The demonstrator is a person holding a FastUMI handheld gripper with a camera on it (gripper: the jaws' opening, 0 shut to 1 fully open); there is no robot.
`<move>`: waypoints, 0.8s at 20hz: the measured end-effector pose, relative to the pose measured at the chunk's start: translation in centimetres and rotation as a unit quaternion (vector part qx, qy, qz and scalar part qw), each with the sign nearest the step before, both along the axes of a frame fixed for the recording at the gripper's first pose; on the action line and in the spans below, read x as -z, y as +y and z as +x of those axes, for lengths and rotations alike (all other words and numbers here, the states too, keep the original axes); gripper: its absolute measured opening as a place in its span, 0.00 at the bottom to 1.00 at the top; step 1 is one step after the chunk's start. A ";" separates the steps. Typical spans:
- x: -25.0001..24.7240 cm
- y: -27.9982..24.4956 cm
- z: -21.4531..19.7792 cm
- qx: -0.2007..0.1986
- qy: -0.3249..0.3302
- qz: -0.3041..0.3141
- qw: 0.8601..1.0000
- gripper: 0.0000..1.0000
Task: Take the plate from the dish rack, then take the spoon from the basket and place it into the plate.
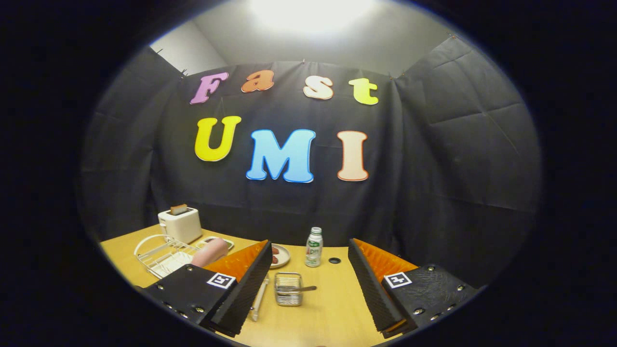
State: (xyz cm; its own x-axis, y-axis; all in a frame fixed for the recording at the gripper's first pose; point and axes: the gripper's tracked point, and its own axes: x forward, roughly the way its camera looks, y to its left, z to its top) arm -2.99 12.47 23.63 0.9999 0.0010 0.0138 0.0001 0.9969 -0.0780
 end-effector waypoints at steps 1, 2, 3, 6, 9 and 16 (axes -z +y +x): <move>-0.1 1.5 0.7 -0.011 0.003 0.002 1.000 0.96; -0.2 3.0 1.4 -0.022 0.009 0.002 1.000 0.97; -0.1 4.4 2.1 -0.032 0.014 0.003 0.999 0.96; 0.6 7.9 4.4 -0.057 0.039 0.018 0.997 0.96; 2.0 10.1 7.0 -0.063 0.077 0.043 0.994 0.97; 6.7 13.5 12.9 -0.065 0.187 0.094 0.976 0.97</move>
State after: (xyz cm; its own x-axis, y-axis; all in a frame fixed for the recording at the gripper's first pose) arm 9.93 25.94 16.90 0.9267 0.1608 -0.3398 -0.1205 0.9833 0.1366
